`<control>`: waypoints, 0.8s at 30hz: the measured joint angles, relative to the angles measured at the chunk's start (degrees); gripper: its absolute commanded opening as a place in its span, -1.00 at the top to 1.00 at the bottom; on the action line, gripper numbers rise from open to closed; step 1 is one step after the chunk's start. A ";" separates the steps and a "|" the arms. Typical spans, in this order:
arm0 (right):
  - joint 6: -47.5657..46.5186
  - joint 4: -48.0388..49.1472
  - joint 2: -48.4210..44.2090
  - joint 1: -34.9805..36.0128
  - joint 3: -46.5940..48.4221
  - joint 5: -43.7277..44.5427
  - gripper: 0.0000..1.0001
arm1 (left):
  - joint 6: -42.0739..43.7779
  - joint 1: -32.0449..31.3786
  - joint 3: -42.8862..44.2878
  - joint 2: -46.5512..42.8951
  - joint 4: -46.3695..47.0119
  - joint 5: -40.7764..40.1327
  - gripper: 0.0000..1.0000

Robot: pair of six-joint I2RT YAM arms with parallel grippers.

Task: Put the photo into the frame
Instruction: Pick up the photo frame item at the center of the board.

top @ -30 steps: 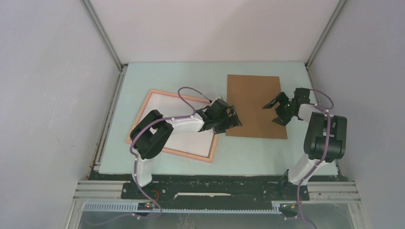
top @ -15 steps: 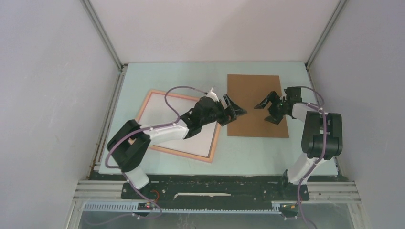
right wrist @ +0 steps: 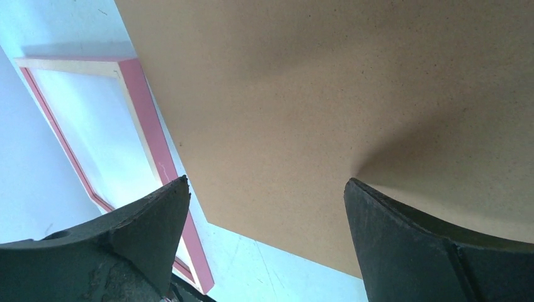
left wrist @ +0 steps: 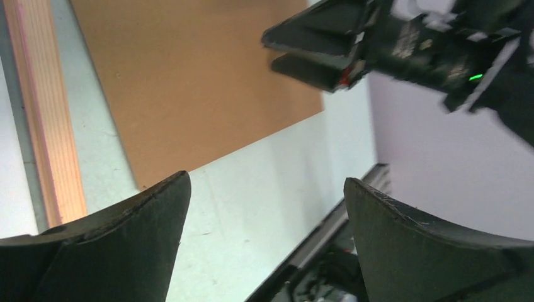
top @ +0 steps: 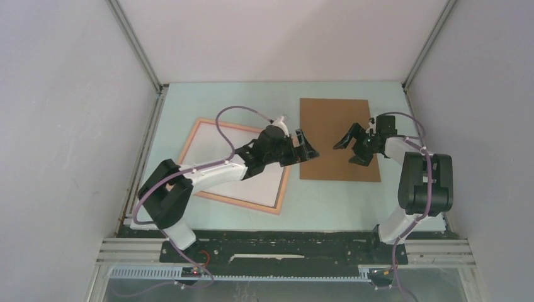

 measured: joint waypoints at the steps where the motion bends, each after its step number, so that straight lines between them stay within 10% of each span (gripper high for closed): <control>1: -0.28 -0.17 -0.33 -0.33 0.00 0.15 -0.99 | 2.29 -0.96 1.95 1.40 -2.62 -0.96 -0.94; 8: -1.18 -1.57 -1.14 -3.87 0.37 0.92 -0.99 | 14.86 -5.68 16.24 13.88 -15.13 -5.99 -0.67; 24: -1.70 -6.99 -4.13 -21.51 -0.50 2.27 -0.99 | 22.51 -5.73 18.43 22.47 -16.46 -8.74 -0.78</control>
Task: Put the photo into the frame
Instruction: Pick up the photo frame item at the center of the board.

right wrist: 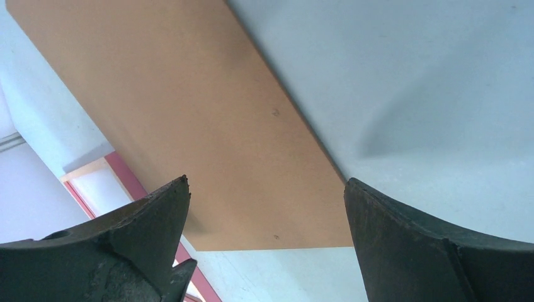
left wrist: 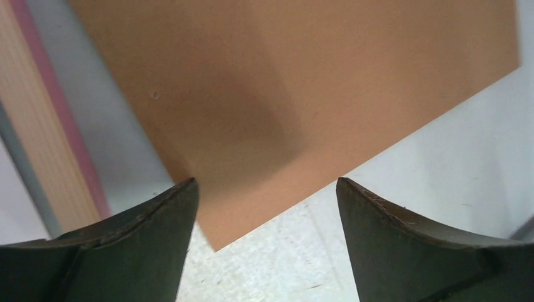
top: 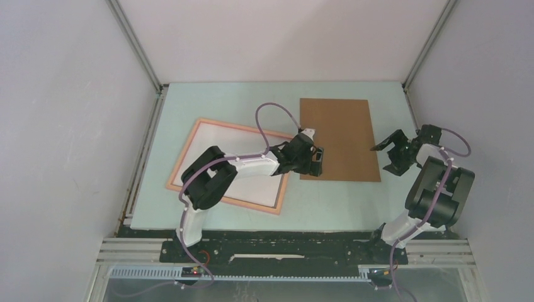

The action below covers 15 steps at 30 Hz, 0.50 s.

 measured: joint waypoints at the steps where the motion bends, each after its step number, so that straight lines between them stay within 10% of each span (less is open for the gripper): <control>1: -0.09 -0.24 0.28 -0.42 0.00 0.20 -0.99 | -0.11 0.02 0.00 0.46 0.57 0.02 -0.79; 15: -0.04 3.78 0.37 -2.21 -5.55 -5.16 -0.99 | -9.75 4.44 -5.86 0.50 14.12 8.72 -0.79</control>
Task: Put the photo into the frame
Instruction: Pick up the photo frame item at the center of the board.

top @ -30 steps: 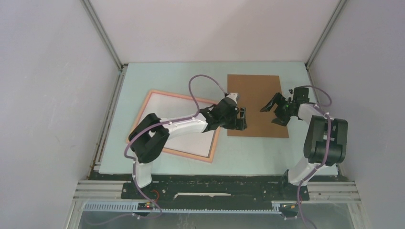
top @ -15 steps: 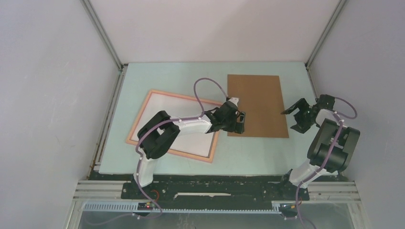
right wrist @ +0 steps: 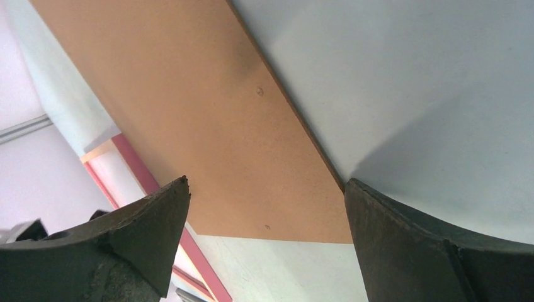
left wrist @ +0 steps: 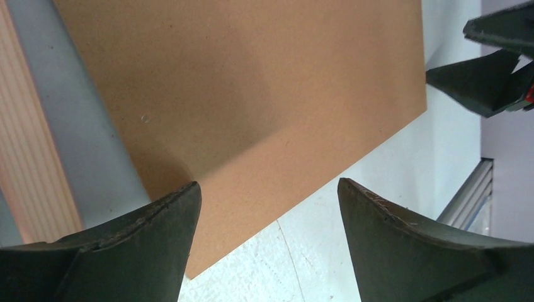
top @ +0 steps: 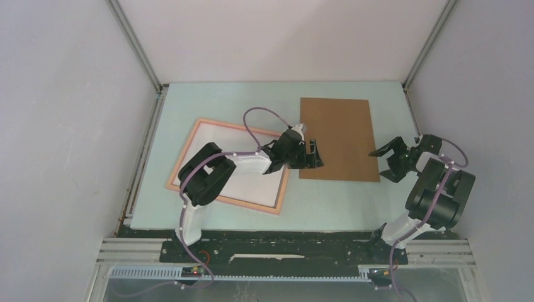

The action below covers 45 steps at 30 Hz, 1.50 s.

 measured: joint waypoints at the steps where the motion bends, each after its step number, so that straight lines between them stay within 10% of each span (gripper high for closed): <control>1: 0.07 0.72 -0.31 -0.15 -0.61 -0.74 -0.99 | -0.46 0.28 0.00 0.33 0.85 0.59 -0.79; 31: 6.05 -3.15 -30.86 10.08 -6.93 -4.96 -0.68 | -3.06 3.21 -2.43 -0.37 9.38 -0.20 -0.78; 45: 19.96 10.12 -35.54 20.44 -3.30 -3.72 -0.64 | -2.54 3.98 -3.93 -3.08 10.93 -3.15 -0.78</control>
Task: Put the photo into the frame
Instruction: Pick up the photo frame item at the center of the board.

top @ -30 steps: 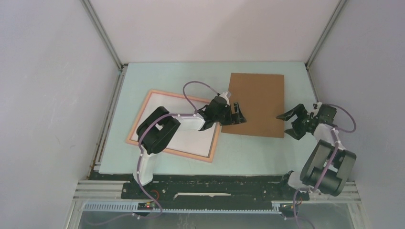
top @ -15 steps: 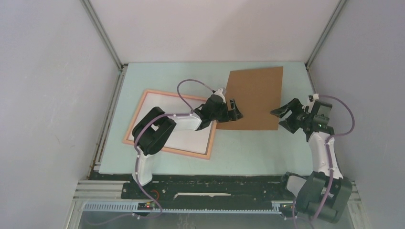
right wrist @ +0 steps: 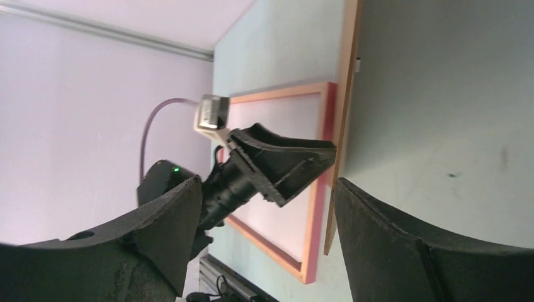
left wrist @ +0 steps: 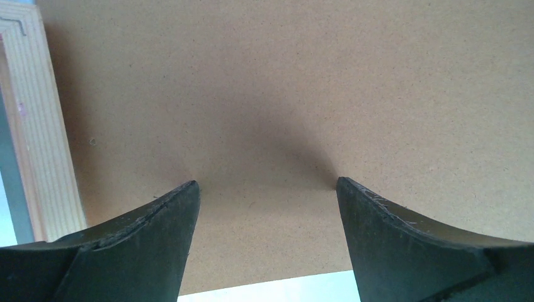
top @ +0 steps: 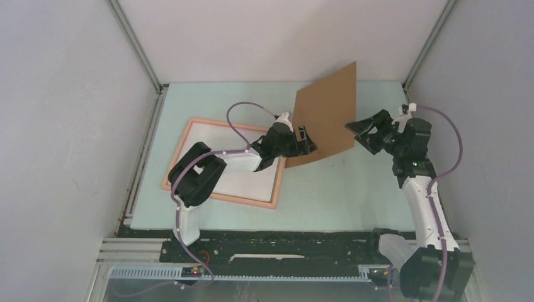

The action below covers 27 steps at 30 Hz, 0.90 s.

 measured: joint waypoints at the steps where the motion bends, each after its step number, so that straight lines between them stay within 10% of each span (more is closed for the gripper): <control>1: 0.66 0.46 0.00 1.29 0.85 0.22 -0.64 | -0.11 0.09 -0.26 -0.37 0.11 -0.15 -0.78; 18: 6.58 3.21 8.33 16.09 4.13 3.19 -0.64 | -3.17 1.88 -9.66 -7.58 7.13 -1.81 -0.80; 27: 4.48 -4.92 12.26 19.76 9.97 6.71 -0.33 | -2.99 2.19 -12.74 -10.21 6.80 -1.92 -0.80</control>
